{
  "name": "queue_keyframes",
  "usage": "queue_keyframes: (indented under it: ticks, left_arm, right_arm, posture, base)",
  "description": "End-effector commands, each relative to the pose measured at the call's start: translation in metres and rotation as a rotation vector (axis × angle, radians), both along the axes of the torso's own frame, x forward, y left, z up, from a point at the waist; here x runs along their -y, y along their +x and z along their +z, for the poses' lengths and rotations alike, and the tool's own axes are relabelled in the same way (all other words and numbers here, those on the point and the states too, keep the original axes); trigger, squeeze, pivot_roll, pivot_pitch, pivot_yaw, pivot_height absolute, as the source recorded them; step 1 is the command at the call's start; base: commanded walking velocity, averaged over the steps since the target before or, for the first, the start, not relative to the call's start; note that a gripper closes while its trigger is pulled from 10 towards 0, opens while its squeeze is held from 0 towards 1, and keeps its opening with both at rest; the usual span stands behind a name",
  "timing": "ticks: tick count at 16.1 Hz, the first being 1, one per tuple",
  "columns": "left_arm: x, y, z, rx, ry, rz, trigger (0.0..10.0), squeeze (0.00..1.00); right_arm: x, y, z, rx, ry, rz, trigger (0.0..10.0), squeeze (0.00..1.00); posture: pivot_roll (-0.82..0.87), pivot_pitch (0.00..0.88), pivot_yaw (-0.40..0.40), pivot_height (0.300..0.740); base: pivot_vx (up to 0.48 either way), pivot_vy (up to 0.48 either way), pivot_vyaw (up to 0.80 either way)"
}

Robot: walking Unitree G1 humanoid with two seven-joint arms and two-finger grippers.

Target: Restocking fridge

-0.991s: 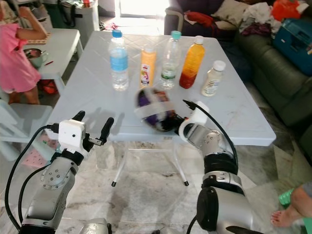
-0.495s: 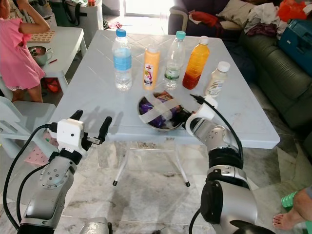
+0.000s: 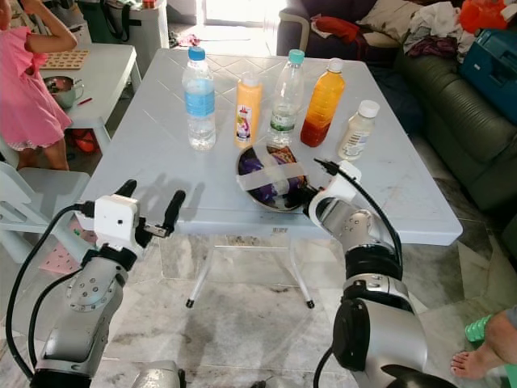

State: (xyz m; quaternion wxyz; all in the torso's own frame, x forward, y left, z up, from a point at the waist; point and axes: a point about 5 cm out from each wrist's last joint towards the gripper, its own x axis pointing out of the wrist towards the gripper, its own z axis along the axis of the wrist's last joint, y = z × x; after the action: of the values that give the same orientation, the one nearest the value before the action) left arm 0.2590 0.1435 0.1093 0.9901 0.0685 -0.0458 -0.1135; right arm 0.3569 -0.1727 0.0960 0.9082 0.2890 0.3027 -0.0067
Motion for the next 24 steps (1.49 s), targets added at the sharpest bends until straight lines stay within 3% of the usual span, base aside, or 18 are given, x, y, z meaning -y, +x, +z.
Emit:
queue_keyframes:
  ticks: [1, 2, 3, 4, 5, 8, 9, 10, 11, 24]
  left_arm:
    - [0.0, 0.002, 0.002, 0.012, 0.008, -0.003, 10.0, 0.0]
    - [0.0, 0.002, 0.002, 0.014, 0.007, -0.002, 10.0, 0.0]
    - [0.0, 0.003, 0.003, 0.015, 0.007, -0.002, 10.0, 0.0]
    - [0.001, 0.003, 0.003, 0.017, 0.006, -0.002, 10.0, 0.0]
    - [0.001, 0.003, 0.003, 0.017, 0.008, -0.002, 10.0, 0.0]
    - [0.001, 0.003, 0.003, 0.018, 0.008, -0.003, 10.0, 0.0]
    - [0.001, 0.003, 0.003, 0.02, 0.008, -0.003, 10.0, 0.0]
    - [0.001, 0.004, 0.003, 0.02, 0.008, -0.004, 10.0, 0.0]
    - [0.001, 0.004, 0.003, 0.02, 0.008, -0.003, 10.0, 0.0]
    - [0.0, 0.003, 0.003, 0.021, 0.008, 0.007, 10.0, 0.0]
  right_arm:
    - [0.001, -0.001, -0.004, -0.026, -0.019, 0.01, 10.0, 1.0]
    - [0.0, 0.0, -0.003, -0.018, -0.026, 0.018, 10.0, 1.0]
    - [0.001, 0.0, -0.002, -0.013, -0.034, 0.024, 10.0, 0.83]
    - [0.001, 0.002, 0.0, 0.006, -0.06, 0.033, 10.0, 0.1]
    - [0.002, 0.003, 0.002, 0.026, -0.083, 0.043, 10.0, 0.0]
    - [0.002, 0.005, 0.005, 0.045, -0.098, 0.06, 10.0, 0.0]
    - [0.001, 0.006, 0.005, 0.044, -0.083, 0.067, 8.4, 0.0]
    - [0.0, 0.006, 0.003, 0.032, -0.068, 0.076, 2.9, 0.0]
    - [0.001, 0.006, 0.0, 0.02, -0.073, 0.081, 0.0, 0.0]
    - [0.01, 0.001, -0.016, 0.01, -0.122, 0.09, 0.0, 0.0]
  posture:
    - [0.13, 0.0, -0.067, 0.74]
    - [0.13, 0.0, -0.068, 0.74]
    - [0.13, 0.0, -0.067, 0.74]
    - [0.13, 0.0, -0.067, 0.74]
    - [0.12, 0.0, -0.065, 0.74]
    - [0.12, 0.0, -0.064, 0.74]
    - [0.12, 0.0, -0.064, 0.74]
    - [0.12, 0.0, -0.064, 0.74]
    - [0.13, 0.0, -0.067, 0.74]
    - [0.13, 0.001, -0.067, 0.74]
  base:
    - [0.0, 0.0, 0.0]
    - [0.0, 0.0, 0.0]
    - [0.0, 0.0, 0.0]
    - [0.0, 0.0, 0.0]
    - [0.0, 0.0, 0.0]
    - [0.0, 0.0, 0.0]
    - [0.0, 0.0, 0.0]
    - [0.0, 0.0, 0.0]
    - [0.0, 0.0, 0.0]
    - [0.0, 0.0, 0.0]
